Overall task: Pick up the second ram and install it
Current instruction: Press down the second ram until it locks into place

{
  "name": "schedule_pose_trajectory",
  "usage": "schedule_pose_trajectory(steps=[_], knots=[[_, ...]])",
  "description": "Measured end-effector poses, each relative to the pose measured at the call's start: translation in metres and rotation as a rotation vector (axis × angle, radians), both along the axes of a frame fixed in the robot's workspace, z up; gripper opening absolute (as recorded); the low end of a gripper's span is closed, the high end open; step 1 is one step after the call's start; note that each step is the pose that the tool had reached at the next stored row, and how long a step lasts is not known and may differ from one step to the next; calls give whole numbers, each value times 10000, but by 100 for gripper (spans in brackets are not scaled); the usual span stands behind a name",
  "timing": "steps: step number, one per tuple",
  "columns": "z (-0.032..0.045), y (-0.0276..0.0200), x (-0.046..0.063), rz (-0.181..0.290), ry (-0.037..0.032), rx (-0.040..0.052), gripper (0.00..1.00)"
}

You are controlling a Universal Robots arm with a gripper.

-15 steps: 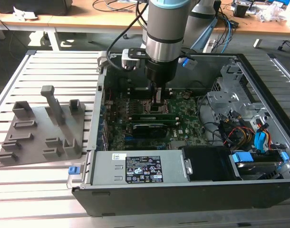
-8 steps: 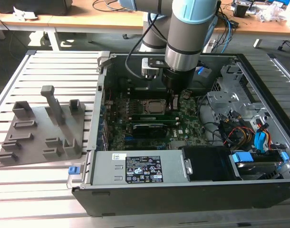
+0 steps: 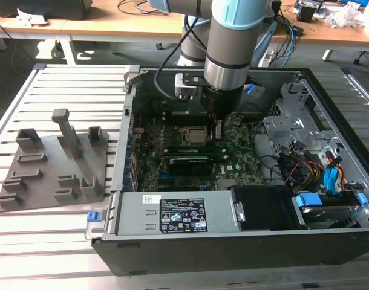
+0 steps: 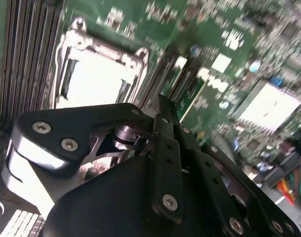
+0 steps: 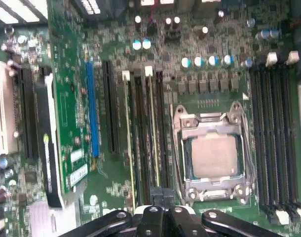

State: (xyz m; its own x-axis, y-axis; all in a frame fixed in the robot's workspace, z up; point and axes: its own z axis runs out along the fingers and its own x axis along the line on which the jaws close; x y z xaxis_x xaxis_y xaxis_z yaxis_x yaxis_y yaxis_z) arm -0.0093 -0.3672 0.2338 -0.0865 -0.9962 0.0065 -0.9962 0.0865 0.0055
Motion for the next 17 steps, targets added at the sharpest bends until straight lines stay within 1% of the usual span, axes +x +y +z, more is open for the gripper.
schedule_pose_trajectory(steps=[1, 3, 4, 5, 8, 9, 11, 13, 15, 17], knots=[[1, 0, -104, 1, -4, 0, 11], [0, 0, -207, 1, -7, 0, 11], [0, 0, -290, 2, -9, 0, 11], [-1, 0, -334, 1, -10, 1, 11], [-3, 0, -575, 1, -17, -1, 11], [-5, 0, -627, 1, -18, 0, 11], [-18, 0, -694, 1, -20, -1, 11], [-45, -1, -735, 2, -18, -3, 11], [-61, -1, -747, 2, -15, -6, 11], [-57, 0, -747, 2, -21, 4, 11]])
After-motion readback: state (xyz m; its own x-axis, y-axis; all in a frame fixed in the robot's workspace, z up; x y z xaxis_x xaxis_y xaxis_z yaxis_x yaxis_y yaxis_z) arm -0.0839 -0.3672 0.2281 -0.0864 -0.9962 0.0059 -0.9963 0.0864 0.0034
